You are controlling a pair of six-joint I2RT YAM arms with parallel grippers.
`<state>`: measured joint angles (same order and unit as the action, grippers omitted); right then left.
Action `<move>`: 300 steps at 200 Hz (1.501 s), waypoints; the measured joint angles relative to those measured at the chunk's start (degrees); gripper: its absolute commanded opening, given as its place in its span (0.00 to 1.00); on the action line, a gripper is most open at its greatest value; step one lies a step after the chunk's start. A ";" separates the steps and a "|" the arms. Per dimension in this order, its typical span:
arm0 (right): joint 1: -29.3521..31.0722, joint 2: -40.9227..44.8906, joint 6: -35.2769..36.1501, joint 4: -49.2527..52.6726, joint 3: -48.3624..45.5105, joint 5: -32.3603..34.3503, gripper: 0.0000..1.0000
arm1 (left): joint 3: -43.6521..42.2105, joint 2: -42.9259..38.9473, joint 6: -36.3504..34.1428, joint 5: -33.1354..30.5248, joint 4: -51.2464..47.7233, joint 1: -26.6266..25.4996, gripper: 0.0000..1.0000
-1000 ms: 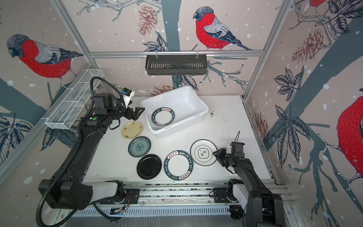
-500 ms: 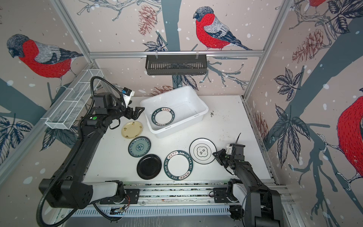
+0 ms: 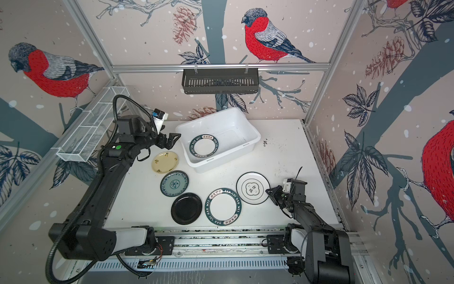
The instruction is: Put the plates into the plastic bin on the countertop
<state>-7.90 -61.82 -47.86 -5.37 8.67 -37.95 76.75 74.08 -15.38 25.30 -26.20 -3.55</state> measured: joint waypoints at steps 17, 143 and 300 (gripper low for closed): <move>-0.13 -1.46 0.11 -1.57 0.09 -0.44 0.19 | 0.00 0.11 0.33 -0.02 0.00 -0.09 0.96; -1.25 -0.81 4.31 -2.36 1.07 -0.98 0.01 | 2.69 2.21 1.42 -0.07 -0.04 -0.35 0.97; -2.51 10.73 10.51 27.50 19.91 2.60 0.01 | 5.66 6.16 3.69 -1.51 0.26 -0.35 0.97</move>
<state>-10.41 -51.09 -37.34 22.13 28.58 -35.35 82.41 80.25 -11.68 23.79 -25.93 -3.90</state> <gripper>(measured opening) 0.078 0.964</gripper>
